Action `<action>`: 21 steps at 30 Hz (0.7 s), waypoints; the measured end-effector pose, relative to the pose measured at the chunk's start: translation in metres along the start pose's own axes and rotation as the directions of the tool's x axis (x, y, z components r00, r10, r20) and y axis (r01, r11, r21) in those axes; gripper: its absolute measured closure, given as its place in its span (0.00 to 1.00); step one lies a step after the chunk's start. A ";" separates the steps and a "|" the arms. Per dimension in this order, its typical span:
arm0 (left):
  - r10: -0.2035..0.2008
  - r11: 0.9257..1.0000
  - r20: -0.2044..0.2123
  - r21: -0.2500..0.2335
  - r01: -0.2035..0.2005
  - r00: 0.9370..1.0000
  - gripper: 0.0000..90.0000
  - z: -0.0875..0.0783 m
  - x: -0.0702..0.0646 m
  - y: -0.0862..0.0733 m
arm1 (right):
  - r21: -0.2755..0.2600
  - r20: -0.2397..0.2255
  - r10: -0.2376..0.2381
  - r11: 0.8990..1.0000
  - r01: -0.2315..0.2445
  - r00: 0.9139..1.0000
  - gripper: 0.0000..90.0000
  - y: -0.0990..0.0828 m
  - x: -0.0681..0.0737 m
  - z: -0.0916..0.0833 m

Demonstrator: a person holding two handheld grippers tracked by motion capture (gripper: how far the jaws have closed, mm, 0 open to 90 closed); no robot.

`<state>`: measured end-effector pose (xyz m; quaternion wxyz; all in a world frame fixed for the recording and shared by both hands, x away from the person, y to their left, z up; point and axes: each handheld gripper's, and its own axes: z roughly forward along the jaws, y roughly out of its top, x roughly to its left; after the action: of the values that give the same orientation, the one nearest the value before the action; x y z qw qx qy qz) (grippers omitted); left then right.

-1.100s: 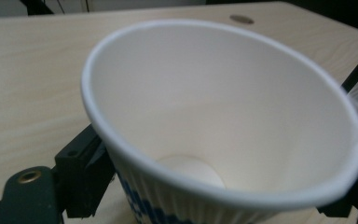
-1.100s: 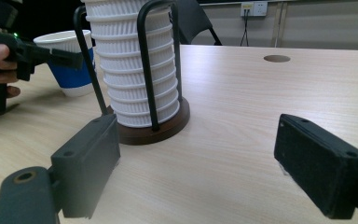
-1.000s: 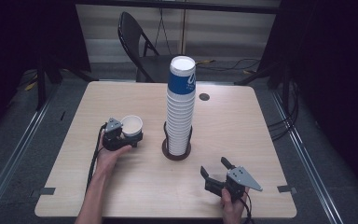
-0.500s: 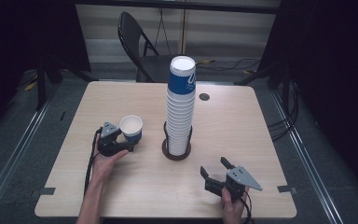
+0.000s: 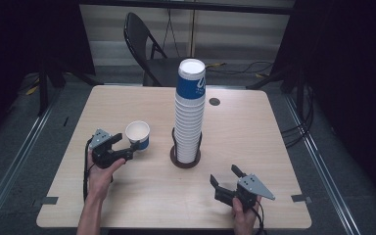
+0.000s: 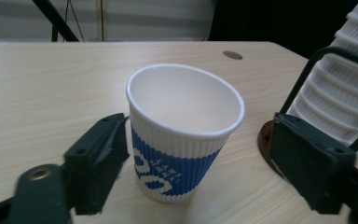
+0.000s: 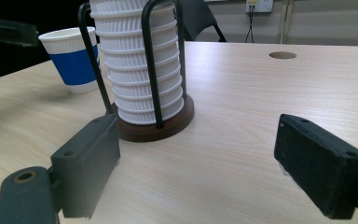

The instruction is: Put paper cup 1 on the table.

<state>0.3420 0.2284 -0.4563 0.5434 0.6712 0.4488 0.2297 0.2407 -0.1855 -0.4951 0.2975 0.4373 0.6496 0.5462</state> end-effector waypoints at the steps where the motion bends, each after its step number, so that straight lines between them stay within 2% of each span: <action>1: 0.006 1.000 0.001 -0.006 -0.006 1.000 0.24 -0.002 -0.001 0.001 | 0.000 -0.001 -0.001 1.000 0.001 1.000 0.15 0.000 0.000 0.000; 3: 0.017 1.000 0.037 -0.003 -0.017 0.999 0.23 -0.003 -0.003 0.004 | 0.001 -0.001 -0.003 1.000 0.003 1.000 0.15 0.000 0.000 0.000; 5: 0.041 0.999 0.049 0.006 -0.041 0.998 0.23 -0.004 -0.008 0.008 | -0.003 -0.002 -0.002 1.000 0.002 1.000 0.15 0.000 0.000 0.000; 8: 0.042 0.999 0.105 -0.009 -0.041 0.994 0.30 -0.008 -0.016 0.016 | -0.003 -0.003 0.001 1.000 -0.001 1.000 0.15 0.000 0.000 0.000; 9: 0.047 0.999 0.110 -0.020 -0.045 0.993 0.29 -0.010 -0.019 0.019 | -0.002 -0.002 0.001 1.000 -0.001 1.000 0.15 0.000 0.000 0.000; 13: 0.121 0.991 0.113 -0.065 -0.114 0.986 0.25 -0.015 -0.032 0.031 | 0.001 -0.002 -0.001 1.000 0.001 1.000 0.15 0.000 0.000 0.000; 15: 0.109 0.993 0.138 -0.067 -0.100 0.984 0.28 -0.017 -0.037 0.036 | 0.004 -0.003 0.000 1.000 0.000 1.000 0.15 0.000 0.000 0.001; 16: 0.102 0.993 0.159 -0.072 -0.091 0.982 0.28 -0.018 -0.038 0.039 | 0.008 -0.005 -0.002 1.000 0.002 1.000 0.15 0.000 0.000 0.000; 18: 0.125 0.988 0.175 -0.115 -0.106 0.977 0.28 -0.020 -0.043 0.043 | 0.009 -0.004 -0.004 1.000 0.005 1.000 0.15 0.000 0.000 0.000; 19: 0.124 0.987 0.186 -0.120 -0.103 0.975 0.28 -0.020 -0.045 0.045 | 0.009 -0.005 -0.005 1.000 0.005 1.000 0.15 0.000 0.000 0.000; 21: 0.121 0.986 0.235 -0.142 -0.089 0.964 0.30 -0.022 -0.051 0.048 | 0.003 -0.002 0.000 1.000 0.000 1.000 0.15 0.000 0.000 0.000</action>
<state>0.3163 0.1962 -0.3957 0.6240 0.6801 0.3268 0.2031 0.2411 -0.1854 -0.4951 0.2960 0.4372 0.6507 0.5457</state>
